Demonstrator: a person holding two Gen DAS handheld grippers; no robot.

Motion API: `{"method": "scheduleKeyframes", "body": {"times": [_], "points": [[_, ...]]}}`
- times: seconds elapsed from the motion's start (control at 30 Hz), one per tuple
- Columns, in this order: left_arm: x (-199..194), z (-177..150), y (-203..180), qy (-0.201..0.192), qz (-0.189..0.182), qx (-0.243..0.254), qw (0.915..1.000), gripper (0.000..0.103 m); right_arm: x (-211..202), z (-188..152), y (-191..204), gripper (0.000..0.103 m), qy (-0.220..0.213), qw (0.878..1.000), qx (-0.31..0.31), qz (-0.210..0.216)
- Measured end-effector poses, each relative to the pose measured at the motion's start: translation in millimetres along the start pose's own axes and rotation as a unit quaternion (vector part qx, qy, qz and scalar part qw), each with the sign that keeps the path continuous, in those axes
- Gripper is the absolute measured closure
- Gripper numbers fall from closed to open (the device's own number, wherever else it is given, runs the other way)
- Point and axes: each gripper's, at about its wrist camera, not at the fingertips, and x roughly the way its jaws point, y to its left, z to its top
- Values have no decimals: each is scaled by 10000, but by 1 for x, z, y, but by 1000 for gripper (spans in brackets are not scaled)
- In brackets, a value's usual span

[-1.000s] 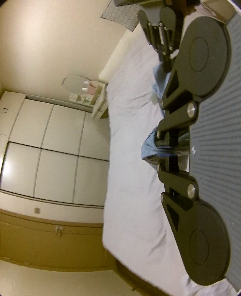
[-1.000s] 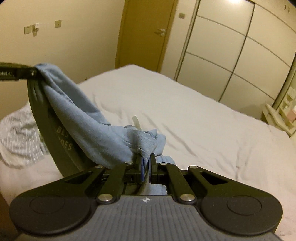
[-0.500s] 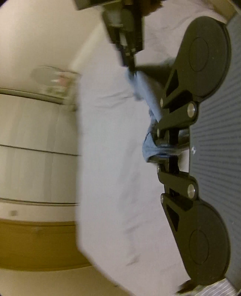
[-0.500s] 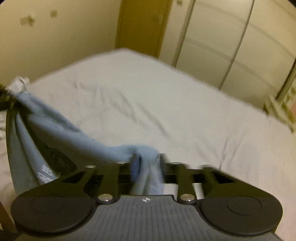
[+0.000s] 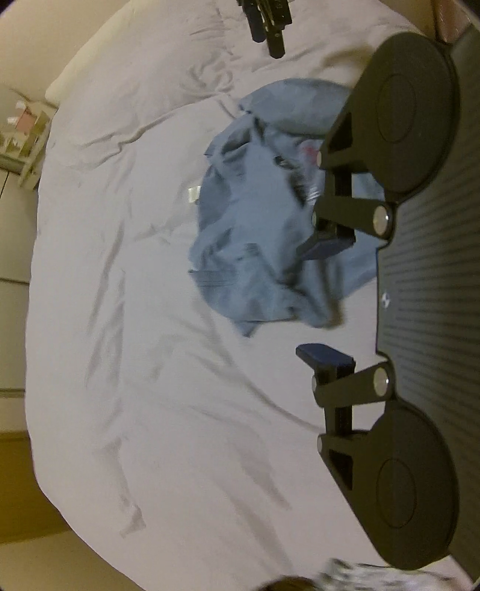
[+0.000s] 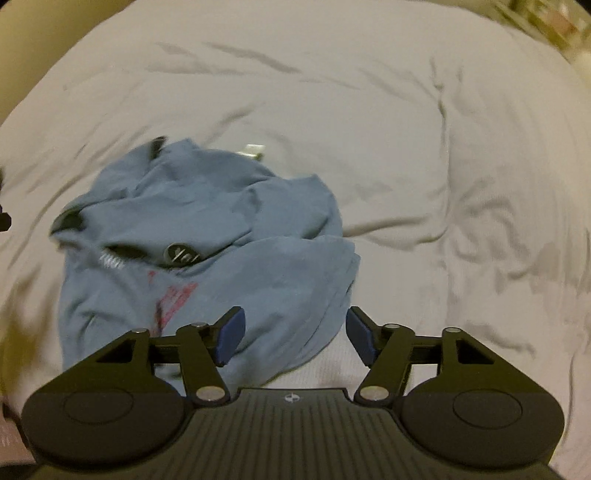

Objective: Fold clothes

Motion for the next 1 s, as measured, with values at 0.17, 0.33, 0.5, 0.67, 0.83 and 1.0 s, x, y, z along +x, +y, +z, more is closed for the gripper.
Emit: {"method": "scheduleKeyframes", "body": {"times": [0.17,0.33,0.5,0.67,0.83,1.0], "points": [[59,22,-12,137,-141,753,9970,44,30,15,-5,32,-83,9995,308,-19],[109,24,-29,468,-173,1465,9880,52,62,25,-24,31,2,9967,787,182],[142,22,-32,869,-157,1584,9834,95,100,31,-49,33,144,9928,1172,186],[119,28,-26,572,9,1424,9882,100,116,30,-68,91,473,9880,1376,517],[92,40,-3,411,300,964,9940,100,65,9,-72,95,377,9948,912,244],[94,43,22,690,385,372,9962,99,34,-46,-101,97,922,9915,916,24]]}}
